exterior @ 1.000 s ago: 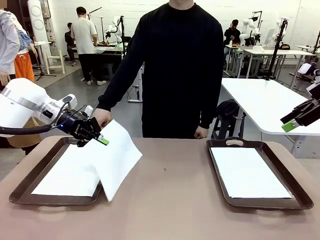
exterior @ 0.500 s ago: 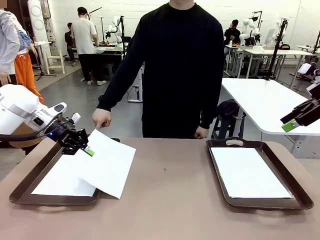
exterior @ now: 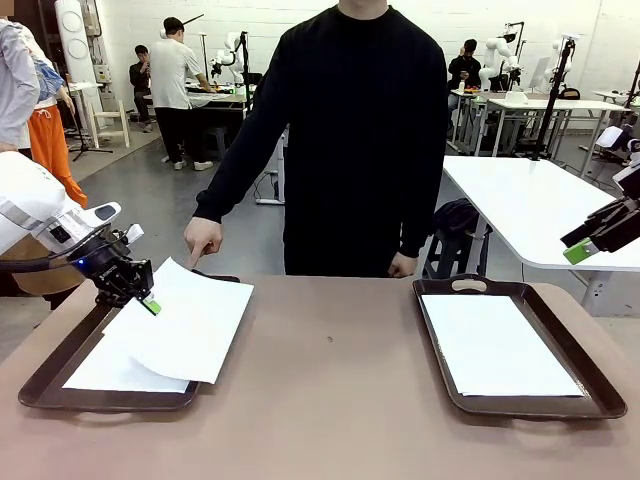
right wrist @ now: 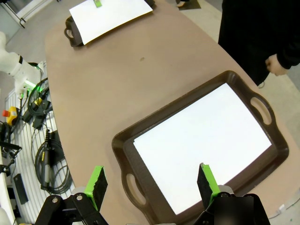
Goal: Sort the A4 documents.
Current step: Place the A4 Paper in the designated Handle tray.
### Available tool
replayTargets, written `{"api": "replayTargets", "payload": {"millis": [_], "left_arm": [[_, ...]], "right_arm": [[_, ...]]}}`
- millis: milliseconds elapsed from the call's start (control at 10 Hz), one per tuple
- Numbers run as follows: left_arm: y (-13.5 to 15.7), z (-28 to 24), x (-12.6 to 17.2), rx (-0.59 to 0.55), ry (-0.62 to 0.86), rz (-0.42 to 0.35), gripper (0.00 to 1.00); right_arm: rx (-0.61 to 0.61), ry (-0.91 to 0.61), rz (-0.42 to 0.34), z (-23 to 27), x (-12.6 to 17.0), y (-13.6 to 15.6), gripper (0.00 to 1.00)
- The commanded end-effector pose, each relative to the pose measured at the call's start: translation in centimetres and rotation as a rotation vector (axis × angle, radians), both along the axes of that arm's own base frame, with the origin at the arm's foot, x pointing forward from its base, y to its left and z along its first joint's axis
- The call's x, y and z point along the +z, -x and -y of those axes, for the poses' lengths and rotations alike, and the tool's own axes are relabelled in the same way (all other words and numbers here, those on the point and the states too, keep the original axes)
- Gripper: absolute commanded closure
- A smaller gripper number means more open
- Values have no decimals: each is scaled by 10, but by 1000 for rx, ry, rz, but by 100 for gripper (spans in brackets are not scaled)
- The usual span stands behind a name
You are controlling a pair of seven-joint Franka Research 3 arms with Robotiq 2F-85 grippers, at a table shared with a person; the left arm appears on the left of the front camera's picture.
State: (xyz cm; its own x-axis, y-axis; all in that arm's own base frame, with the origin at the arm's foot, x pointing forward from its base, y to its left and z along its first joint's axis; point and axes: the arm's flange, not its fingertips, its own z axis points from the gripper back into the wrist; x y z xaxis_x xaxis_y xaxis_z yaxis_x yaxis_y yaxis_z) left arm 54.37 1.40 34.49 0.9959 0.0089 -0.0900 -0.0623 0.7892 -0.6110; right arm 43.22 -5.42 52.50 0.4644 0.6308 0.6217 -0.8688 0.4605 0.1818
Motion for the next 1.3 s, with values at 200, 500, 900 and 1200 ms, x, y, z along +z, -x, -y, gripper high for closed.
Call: {"api": "replayTargets", "payload": {"millis": [200, 500, 900, 1200], "left_arm": [[-7, -15, -12, 57, -123, -30, 99], [-3, -19, -14, 59, -158, -33, 99], [-3, -18, -10, 51, -173, -20, 79], [-2, -19, -8, 47, -193, -11, 39]], "right_arm": [[-5, 8, 4, -1, -1, 0, 0], [-5, 8, 4, -1, -1, 0, 0], [-5, 8, 4, -1, -1, 0, 0], [-5, 8, 4, -1, -1, 0, 0]]}}
